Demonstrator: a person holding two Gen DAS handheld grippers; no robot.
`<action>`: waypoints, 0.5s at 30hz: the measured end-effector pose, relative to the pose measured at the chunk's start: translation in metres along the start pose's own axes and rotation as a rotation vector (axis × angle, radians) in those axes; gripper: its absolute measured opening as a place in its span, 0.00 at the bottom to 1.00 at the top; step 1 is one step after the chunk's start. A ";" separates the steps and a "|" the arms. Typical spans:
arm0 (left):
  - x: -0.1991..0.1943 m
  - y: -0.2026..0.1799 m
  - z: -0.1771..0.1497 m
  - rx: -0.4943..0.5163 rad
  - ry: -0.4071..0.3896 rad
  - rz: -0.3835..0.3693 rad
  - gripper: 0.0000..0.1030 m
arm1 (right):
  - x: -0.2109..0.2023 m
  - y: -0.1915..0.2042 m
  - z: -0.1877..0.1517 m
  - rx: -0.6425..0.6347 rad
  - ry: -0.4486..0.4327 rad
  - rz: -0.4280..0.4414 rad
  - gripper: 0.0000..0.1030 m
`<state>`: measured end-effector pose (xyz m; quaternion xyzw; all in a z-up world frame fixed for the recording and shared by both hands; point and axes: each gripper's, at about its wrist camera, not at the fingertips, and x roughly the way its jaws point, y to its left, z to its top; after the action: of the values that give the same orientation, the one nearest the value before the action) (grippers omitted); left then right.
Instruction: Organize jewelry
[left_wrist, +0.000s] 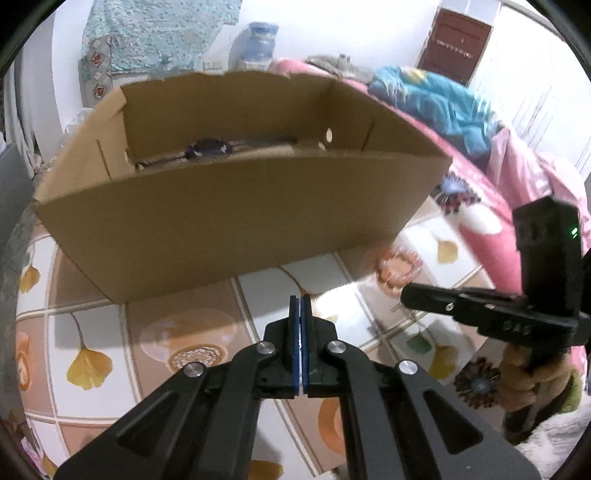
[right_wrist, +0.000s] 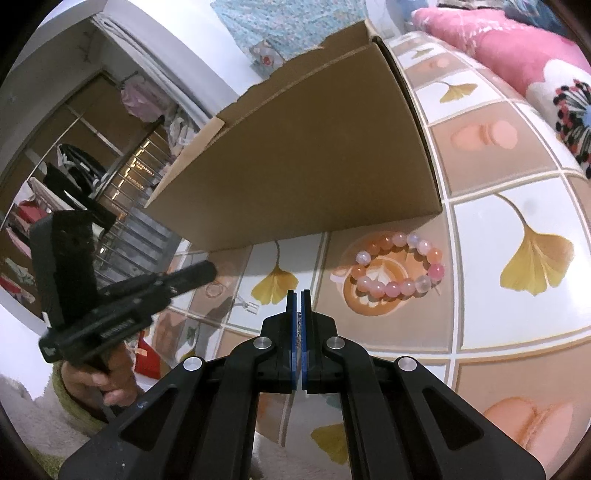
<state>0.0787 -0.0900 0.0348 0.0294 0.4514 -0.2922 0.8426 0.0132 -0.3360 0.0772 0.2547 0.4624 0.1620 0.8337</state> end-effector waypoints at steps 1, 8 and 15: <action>-0.003 0.000 0.000 -0.001 -0.005 -0.001 0.00 | -0.001 0.001 0.000 -0.005 -0.003 0.000 0.00; -0.027 0.001 0.003 -0.024 -0.050 -0.039 0.00 | -0.004 0.010 0.001 -0.024 -0.014 -0.005 0.00; -0.051 -0.004 0.013 -0.019 -0.093 -0.076 0.00 | -0.009 0.022 0.009 -0.050 -0.041 -0.005 0.00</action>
<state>0.0651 -0.0733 0.0829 -0.0093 0.4153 -0.3206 0.8513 0.0154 -0.3248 0.1003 0.2359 0.4419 0.1662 0.8494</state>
